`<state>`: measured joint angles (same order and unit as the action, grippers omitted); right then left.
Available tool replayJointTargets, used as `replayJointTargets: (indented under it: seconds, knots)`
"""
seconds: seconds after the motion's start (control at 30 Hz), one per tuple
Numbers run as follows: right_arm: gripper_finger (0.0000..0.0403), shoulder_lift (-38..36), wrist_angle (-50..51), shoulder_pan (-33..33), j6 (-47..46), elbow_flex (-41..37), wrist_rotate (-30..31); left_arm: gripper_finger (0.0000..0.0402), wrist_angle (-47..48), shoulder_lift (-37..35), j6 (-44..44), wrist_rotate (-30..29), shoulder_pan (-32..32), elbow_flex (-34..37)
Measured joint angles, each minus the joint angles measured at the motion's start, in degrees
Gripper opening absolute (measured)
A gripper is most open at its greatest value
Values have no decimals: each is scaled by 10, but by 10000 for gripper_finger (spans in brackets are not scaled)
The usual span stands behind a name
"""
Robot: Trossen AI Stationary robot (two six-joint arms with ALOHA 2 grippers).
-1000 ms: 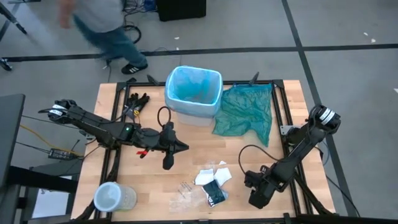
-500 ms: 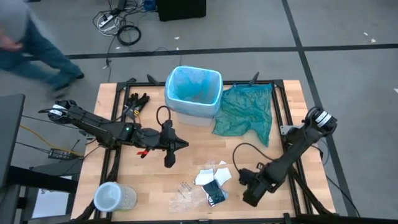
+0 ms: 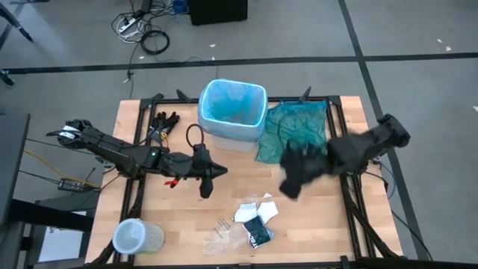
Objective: Place trash/remove bag and relplace
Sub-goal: Put the transparent plastic into the trash bin
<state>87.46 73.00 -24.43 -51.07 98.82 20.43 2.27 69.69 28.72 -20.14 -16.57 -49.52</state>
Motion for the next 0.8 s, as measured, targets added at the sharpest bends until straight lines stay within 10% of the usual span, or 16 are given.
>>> replayJointTargets:
  seconds: [0.27, 0.8]
  knots:
    - [0, 6, -72, 173, 177, 144, 33, 35, -12, -6, -1, 0, 5, 0]
    - [0, 118, -241, 395, 327, 162, -150, 35, -11, -43, -17, -28, 12, -1]
